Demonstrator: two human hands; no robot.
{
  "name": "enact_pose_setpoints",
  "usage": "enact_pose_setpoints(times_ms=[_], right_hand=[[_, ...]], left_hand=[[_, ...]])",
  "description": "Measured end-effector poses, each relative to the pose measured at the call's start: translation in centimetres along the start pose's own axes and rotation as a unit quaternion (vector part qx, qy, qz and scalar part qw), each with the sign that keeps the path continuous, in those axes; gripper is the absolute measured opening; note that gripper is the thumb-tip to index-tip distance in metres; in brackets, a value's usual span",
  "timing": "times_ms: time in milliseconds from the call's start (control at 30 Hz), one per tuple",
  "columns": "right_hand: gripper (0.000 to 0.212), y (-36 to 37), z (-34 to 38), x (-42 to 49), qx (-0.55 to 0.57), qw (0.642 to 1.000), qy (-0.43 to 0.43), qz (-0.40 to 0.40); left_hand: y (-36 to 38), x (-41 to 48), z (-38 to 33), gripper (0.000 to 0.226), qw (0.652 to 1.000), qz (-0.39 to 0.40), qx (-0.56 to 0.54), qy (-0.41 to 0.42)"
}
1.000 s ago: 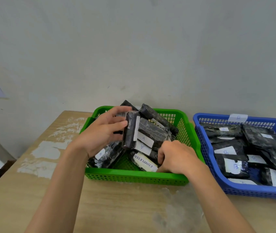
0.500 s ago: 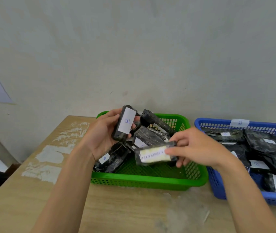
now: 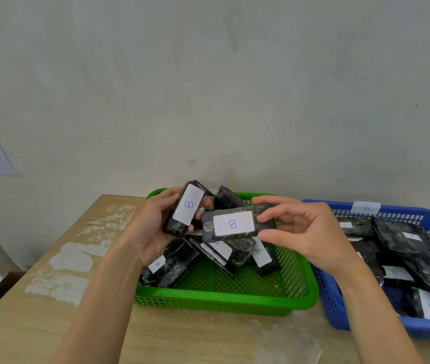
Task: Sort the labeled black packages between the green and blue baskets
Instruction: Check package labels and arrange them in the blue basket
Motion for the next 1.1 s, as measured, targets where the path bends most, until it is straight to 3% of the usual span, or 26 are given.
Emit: enact_pose_setpoints(times_ms=[233, 333, 433, 500, 600, 700, 867, 1000, 1100], right_hand=[[0.028, -2.0, 1.4, -0.1, -0.038, 0.996, -0.022, -0.074], [0.029, -6.3, 4.6, -1.3, -0.025, 0.983, -0.087, -0.161], [0.025, -12.2, 7.2, -3.9, 0.006, 0.96, -0.13, -0.246], [0.026, -16.3, 7.7, -6.1, -0.024, 0.955, -0.11, -0.275], [0.032, -21.7, 5.8, -8.8, -0.074, 0.953, 0.006, -0.294], [0.035, -24.8, 3.1, -10.8, -0.126, 0.942, 0.122, -0.287], [0.035, -25.9, 1.2, -11.3, -0.118, 0.945, 0.152, -0.266], [0.016, -22.4, -0.7, -10.3, -0.14, 0.963, 0.195, -0.121], [0.01, -19.6, -3.1, -10.2, -0.165, 0.951, 0.262, 0.0]], left_hand=[[1.0, -0.2, 0.3, 0.039, 1.0, -0.013, 0.002, -0.007], [3.5, -0.6, 1.3, 0.05, 1.0, 0.02, -0.007, -0.015], [6.6, -1.5, 2.4, 0.048, 0.996, 0.08, 0.05, -0.002], [8.9, -1.9, 3.5, 0.048, 0.99, 0.108, 0.09, -0.002], [12.5, -1.4, 5.1, 0.041, 0.983, 0.123, 0.136, -0.028], [15.6, -0.3, 5.7, 0.034, 0.98, 0.117, 0.161, -0.02], [21.5, 2.8, 5.7, 0.026, 0.978, 0.111, 0.176, 0.018], [25.1, 5.3, 5.6, 0.015, 0.969, 0.092, 0.226, 0.045], [27.3, 6.6, 6.1, 0.015, 0.948, 0.109, 0.292, 0.059]])
Point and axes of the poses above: each hand's wrist, its own x-axis towards the middle knuckle, its own y-axis out of the palm, z = x × y, the point moved 7 cm from there along x, towards the middle knuckle, and after that the axes turned 7 degrees about x, right-handed, at the moved point
